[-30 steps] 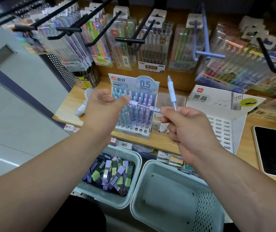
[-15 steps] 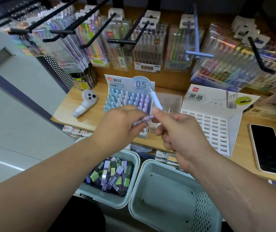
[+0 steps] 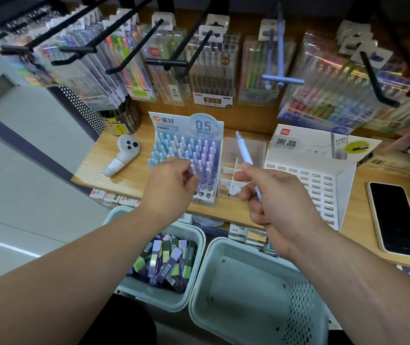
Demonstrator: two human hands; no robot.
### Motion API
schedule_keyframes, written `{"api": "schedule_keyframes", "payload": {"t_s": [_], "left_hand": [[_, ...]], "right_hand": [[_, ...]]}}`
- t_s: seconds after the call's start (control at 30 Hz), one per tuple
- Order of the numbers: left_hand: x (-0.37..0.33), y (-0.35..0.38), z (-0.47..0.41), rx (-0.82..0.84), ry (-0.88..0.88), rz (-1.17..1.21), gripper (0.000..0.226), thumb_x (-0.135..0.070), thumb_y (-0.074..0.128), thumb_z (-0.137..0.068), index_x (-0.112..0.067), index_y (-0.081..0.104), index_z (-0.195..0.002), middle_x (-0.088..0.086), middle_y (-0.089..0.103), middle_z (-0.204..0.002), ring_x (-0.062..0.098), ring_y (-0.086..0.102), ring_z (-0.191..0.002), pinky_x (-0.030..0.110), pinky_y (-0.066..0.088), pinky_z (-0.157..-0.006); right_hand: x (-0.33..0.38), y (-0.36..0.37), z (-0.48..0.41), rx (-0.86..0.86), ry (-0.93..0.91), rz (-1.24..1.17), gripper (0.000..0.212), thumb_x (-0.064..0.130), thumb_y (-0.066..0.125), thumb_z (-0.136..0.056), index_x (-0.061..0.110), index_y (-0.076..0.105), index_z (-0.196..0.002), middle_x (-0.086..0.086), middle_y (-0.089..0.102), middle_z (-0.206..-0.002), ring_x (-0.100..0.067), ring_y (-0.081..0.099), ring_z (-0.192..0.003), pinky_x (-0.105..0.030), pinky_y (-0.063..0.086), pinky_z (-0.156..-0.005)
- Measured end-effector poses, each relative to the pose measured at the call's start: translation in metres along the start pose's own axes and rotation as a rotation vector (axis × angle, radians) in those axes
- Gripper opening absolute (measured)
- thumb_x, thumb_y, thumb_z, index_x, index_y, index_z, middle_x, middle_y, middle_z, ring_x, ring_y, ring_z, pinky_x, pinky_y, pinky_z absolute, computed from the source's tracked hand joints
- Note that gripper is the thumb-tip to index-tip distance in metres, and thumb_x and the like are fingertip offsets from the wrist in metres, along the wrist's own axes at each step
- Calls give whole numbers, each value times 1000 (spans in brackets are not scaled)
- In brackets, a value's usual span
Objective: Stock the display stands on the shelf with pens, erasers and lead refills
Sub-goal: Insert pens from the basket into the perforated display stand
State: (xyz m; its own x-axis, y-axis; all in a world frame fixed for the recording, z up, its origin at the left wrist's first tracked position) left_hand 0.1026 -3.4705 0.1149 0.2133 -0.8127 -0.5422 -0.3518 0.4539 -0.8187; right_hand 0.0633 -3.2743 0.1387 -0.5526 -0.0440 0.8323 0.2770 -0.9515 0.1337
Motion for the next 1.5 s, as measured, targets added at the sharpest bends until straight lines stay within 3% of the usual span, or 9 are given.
{"api": "schedule_keyframes", "payload": {"t_s": [0.23, 0.43, 0.57, 0.67, 0.8, 0.97, 1.1, 1.27, 1.5], "left_hand": [[1, 3, -3, 14, -112, 45, 18, -15, 69, -88, -9, 65, -71, 0, 67, -65, 18, 64, -64, 36, 54, -64], [-1, 9, -4, 7, -123, -15, 31, -11, 67, -86, -5, 52, -60, 4, 51, -49, 21, 49, -48, 38, 48, -53], [1, 19, -2, 52, -118, -52, 31, -17, 72, -87, -6, 56, -62, 7, 60, -57, 24, 58, -54, 36, 51, -53], [-1, 20, -2, 65, -100, -70, 35, -29, 80, -82, -11, 59, -62, 2, 65, -62, 19, 61, -60, 30, 50, -58], [-9, 1, -3, 34, -132, 6, 30, -43, 78, -84, -14, 72, -90, -7, 66, -71, 10, 61, -69, 24, 47, -68], [11, -33, -4, -74, -163, 121, 24, -39, 66, -93, -17, 72, -86, -4, 65, -72, 10, 55, -60, 32, 49, -62], [48, -46, 0, -103, -24, -57, 21, -32, 62, -96, -20, 69, -112, 1, 61, -108, 8, 47, -62, 35, 48, -71], [77, -37, 12, 109, 63, -98, 51, -25, 61, -97, -24, 48, -146, 5, 48, -143, 26, 58, -108, 38, 47, -92], [82, -35, 9, 146, -61, 10, 52, -37, 55, -99, -37, 42, -149, 7, 66, -114, 19, 60, -82, 36, 48, -78]], "right_hand": [[0, -3, -2, -10, 27, -34, 26, 17, 50, -98, 3, 72, -100, -8, 56, -61, -13, 31, -47, -22, 23, -40], [3, -5, -1, -9, -1, -23, 22, 17, 53, -102, 10, 73, -105, -4, 58, -60, -11, 36, -48, -21, 27, -40], [6, -6, -1, -12, -27, 30, 19, 26, 54, -104, 27, 70, -113, -4, 56, -66, -10, 34, -47, -21, 26, -39], [13, -11, 0, -62, -48, 90, 21, 28, 52, -103, 26, 73, -108, -3, 49, -72, -10, 31, -50, -24, 25, -42], [24, -21, -3, -165, -132, 203, 29, 16, 43, -97, 1, 68, -102, -8, 51, -73, -16, 37, -58, -33, 27, -52], [26, -4, 2, -32, -192, 351, 27, 8, 50, -101, 26, 56, -121, 0, 72, -85, -11, 52, -57, -27, 43, -56], [19, 8, 4, -37, -321, 503, 13, 13, 62, -98, 22, 62, -107, 5, 76, -84, -8, 60, -52, -33, 48, -53], [21, 11, 8, -111, -475, 537, 3, 22, 76, -89, 24, 75, -90, -3, 66, -63, -7, 53, -47, -20, 44, -48], [18, 27, 9, -106, -533, 693, 9, 32, 67, -94, 29, 71, -87, -8, 66, -71, -14, 61, -59, -32, 51, -60]]}}
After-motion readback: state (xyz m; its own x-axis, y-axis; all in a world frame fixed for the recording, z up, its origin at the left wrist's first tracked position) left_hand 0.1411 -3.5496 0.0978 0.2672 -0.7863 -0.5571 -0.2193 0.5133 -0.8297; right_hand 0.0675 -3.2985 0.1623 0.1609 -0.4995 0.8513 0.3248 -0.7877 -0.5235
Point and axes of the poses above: each hand's wrist, its own z-axis away from the middle knuckle, its own y-axis out of the palm, x = y × z, the point moved 5 cm from there along -z, towards the middle knuckle
